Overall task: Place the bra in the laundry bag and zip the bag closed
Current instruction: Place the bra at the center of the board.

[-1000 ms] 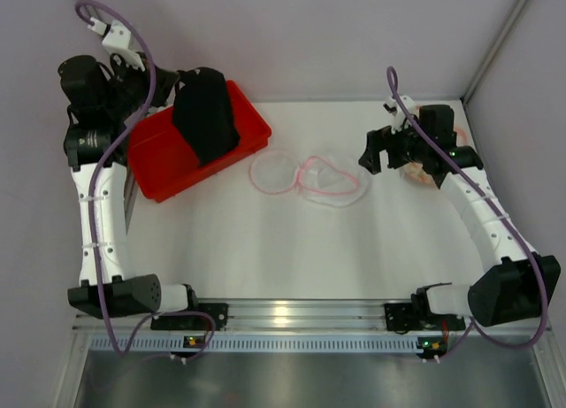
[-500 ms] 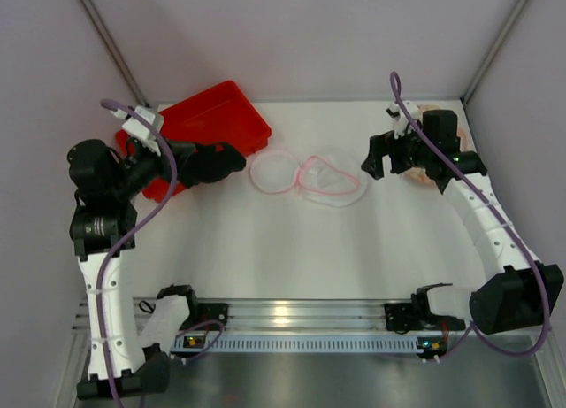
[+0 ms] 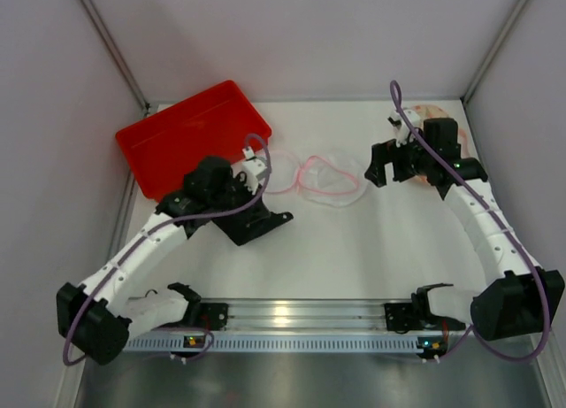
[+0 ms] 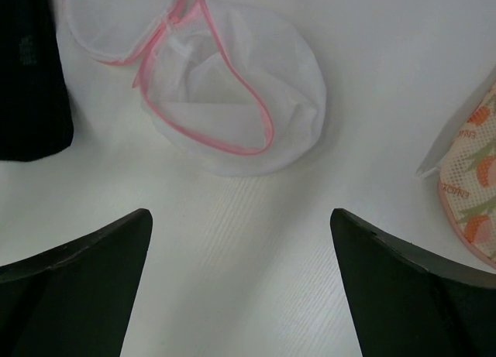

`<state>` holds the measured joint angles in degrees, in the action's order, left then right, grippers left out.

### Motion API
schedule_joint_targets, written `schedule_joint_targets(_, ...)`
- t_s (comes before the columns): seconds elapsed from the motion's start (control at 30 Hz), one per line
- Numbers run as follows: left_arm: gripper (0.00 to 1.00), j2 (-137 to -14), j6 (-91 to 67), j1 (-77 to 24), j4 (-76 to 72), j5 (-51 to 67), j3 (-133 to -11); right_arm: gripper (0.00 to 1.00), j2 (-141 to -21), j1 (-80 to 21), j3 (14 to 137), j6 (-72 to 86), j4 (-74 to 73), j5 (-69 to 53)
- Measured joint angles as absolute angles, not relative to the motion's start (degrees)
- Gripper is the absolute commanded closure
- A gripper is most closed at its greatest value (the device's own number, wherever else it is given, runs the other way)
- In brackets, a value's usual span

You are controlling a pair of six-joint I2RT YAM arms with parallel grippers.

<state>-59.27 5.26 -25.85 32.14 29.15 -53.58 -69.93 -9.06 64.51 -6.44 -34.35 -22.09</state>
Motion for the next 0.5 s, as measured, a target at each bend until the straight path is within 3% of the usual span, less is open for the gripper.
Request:
schedule_joint_targets(0.3, 1.00, -74.02, -7.62, -49.15, 19.35, 20.08, -52.07, 0.01, -67.77, -7.29, 63.57, -7.42, -35.73, -20.80)
schedule_joint_targets(0.5, 1.00, -89.43, -15.90, -56.49, 15.20, 17.89, -63.46, 0.01, -67.20, -5.69, 60.75, -7.79, -36.01, -20.38)
